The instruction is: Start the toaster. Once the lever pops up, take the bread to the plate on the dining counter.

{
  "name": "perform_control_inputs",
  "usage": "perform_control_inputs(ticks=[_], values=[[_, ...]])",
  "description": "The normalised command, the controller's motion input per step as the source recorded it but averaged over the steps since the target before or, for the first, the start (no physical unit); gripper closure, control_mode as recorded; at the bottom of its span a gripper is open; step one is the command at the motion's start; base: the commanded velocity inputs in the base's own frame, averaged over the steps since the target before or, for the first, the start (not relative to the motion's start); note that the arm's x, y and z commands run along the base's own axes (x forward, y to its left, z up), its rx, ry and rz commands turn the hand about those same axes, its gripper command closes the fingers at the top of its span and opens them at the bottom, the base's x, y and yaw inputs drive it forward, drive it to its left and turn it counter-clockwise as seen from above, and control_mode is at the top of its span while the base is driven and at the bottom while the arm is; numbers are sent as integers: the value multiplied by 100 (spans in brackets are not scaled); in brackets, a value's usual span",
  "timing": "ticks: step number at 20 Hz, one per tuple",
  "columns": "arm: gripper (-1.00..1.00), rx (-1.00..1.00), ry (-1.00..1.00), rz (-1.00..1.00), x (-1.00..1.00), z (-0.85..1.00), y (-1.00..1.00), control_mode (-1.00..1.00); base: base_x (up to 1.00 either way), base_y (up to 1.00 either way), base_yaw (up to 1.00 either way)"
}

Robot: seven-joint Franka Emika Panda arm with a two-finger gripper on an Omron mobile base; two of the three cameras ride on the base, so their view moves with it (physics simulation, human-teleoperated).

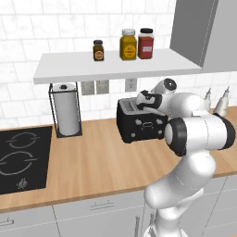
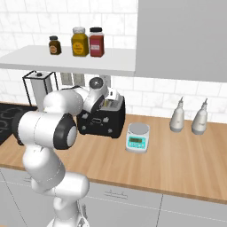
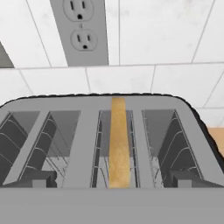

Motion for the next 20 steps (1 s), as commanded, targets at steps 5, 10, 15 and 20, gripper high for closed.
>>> perform_control_inputs(ticks=[5, 10, 15, 20], values=[[-100, -1, 1, 0, 7, -15, 0, -100, 0, 0, 0], [-100, -1, 0, 0, 0, -9, -3, -100, 0, 0, 0], [-100, 0, 0, 0, 0, -4, 0, -100, 0, 0, 0], [100, 0, 0, 0, 0, -12, 0, -100, 0, 0, 0]])
